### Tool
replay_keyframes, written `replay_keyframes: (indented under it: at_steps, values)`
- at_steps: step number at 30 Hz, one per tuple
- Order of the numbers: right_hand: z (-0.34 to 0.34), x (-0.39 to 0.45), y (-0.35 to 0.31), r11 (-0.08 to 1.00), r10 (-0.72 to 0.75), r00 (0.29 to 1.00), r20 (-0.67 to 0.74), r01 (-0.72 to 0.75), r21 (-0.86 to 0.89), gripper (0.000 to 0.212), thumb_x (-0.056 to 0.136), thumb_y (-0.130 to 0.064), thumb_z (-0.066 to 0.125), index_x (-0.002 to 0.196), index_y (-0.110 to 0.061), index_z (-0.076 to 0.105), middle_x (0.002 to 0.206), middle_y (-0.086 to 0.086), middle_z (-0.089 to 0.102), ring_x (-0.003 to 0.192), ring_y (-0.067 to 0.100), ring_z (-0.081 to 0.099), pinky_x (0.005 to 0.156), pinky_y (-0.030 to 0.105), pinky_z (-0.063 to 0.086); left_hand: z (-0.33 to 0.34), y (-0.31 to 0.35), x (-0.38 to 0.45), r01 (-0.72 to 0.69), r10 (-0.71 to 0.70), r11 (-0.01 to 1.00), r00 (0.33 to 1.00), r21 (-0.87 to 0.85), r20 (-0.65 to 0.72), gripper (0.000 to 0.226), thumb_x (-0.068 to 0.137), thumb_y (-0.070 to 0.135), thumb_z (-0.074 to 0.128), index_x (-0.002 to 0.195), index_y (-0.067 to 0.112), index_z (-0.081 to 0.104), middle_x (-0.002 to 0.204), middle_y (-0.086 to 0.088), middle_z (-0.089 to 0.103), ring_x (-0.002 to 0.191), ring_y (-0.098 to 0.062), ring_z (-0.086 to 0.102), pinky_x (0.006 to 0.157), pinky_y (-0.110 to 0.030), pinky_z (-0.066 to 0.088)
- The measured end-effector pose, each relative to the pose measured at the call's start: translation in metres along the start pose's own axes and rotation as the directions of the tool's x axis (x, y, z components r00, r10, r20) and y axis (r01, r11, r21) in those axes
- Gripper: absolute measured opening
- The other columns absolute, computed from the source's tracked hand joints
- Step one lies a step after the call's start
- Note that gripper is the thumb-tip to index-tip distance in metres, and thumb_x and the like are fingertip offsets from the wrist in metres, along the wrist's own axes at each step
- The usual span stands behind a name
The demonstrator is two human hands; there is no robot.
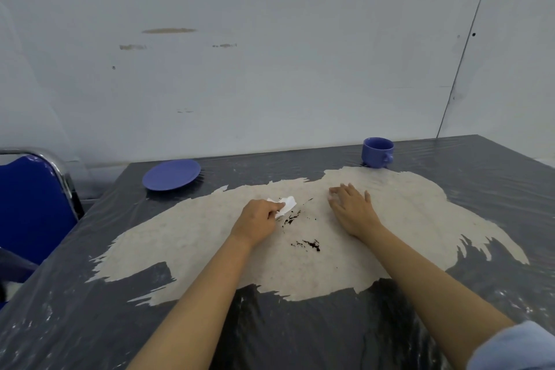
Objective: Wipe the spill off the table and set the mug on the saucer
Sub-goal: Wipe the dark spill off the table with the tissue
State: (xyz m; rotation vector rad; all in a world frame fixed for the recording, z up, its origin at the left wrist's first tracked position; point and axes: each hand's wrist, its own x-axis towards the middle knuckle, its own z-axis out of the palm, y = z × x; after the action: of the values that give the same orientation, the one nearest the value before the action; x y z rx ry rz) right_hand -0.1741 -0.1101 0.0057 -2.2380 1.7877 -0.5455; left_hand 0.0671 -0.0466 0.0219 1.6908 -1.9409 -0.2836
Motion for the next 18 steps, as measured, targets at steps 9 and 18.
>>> replay_keyframes:
  at_steps: [9, 18]
  values:
    - [0.007, -0.005, 0.000, 0.999, 0.026, 0.999, -0.037, -0.025, 0.040, 0.055, 0.102, -0.050, 0.020, 0.146, -0.025, 0.041, 0.160, 0.006, 0.029, 0.150, 0.022, 0.019, 0.122, 0.047, 0.009, 0.009, 0.012, 0.007, 0.002, 0.001, 0.999, 0.998, -0.045, 0.056, 0.044, 0.095, 0.001, 0.043, 0.131, 0.015, 0.061, 0.113, -0.018, 0.070, 0.098, -0.032, 0.062, 0.071, -0.023, 0.039]
    - [0.008, -0.004, 0.002, 0.999, 0.018, 0.998, -0.063, -0.016, 0.029, 0.053, 0.101, -0.049, 0.021, 0.142, -0.025, 0.045, 0.156, 0.003, 0.037, 0.147, 0.019, 0.026, 0.121, 0.046, 0.015, 0.016, 0.029, 0.015, 0.000, 0.019, 0.984, 0.994, -0.177, 0.107, 0.036, 0.088, 0.003, 0.053, 0.110, 0.020, 0.076, 0.117, 0.001, 0.073, 0.104, -0.011, 0.066, 0.083, -0.008, 0.045]
